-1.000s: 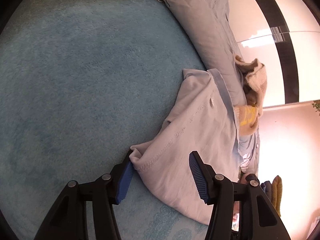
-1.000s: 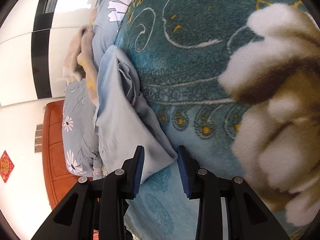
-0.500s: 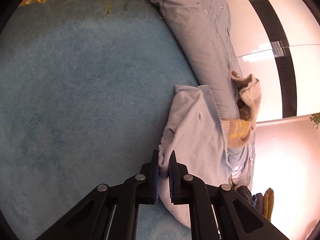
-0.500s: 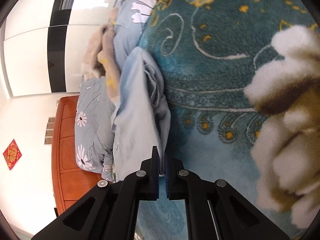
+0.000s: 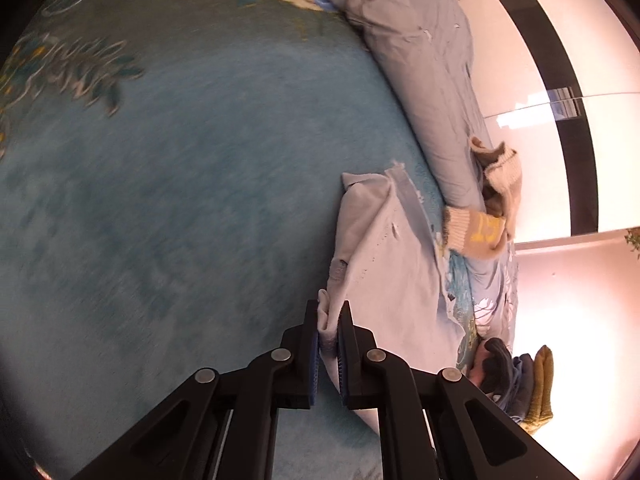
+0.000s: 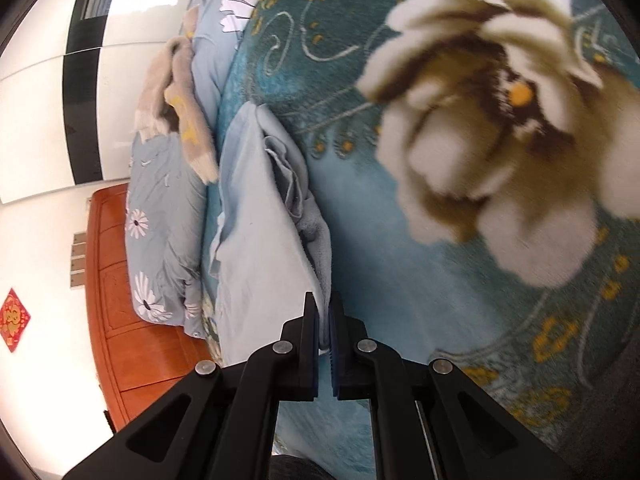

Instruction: Fold clothes

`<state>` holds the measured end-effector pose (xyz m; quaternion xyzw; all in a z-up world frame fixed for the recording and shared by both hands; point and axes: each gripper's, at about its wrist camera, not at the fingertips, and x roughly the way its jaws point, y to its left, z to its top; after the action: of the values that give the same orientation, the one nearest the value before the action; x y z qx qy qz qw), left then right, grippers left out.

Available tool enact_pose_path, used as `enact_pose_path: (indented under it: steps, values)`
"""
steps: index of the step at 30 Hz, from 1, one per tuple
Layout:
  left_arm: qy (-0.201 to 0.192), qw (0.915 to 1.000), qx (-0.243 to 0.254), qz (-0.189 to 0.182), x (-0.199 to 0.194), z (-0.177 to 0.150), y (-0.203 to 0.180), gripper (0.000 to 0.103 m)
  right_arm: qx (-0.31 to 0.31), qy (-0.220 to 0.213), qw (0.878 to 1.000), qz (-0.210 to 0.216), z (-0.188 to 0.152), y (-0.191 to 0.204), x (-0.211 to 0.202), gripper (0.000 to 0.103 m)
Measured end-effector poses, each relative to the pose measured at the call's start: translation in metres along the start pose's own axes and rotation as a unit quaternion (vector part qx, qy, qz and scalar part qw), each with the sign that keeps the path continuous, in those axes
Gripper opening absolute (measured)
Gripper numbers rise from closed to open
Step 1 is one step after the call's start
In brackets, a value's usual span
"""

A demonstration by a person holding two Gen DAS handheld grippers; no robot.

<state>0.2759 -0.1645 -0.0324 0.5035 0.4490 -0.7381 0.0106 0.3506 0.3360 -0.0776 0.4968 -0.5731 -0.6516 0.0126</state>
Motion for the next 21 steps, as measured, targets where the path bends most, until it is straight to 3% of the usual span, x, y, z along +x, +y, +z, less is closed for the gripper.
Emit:
enact_pose_path:
  steps: [7, 16, 20, 21]
  values:
    - [0.004, 0.9998, 0.004, 0.020, -0.002, -0.018, 0.006, 0.008, -0.025, -0.003, 1.000, -0.018, -0.007, 0.001, -0.008, 0.004]
    - [0.006, 0.9958, 0.040, 0.082, -0.020, -0.036, -0.013, 0.008, -0.044, 0.003, 0.999, -0.010, -0.007, 0.006, -0.020, 0.004]
    - [-0.009, 0.9924, 0.054, 0.110, -0.027, -0.038, -0.034, 0.014, -0.079, 0.003, 0.997, -0.019, -0.010, 0.013, -0.022, 0.004]
    - [-0.014, 0.9906, 0.058, 0.123, -0.030, -0.038, -0.039, 0.020, -0.084, 0.003, 0.996, -0.020, -0.011, 0.013, -0.023, 0.004]
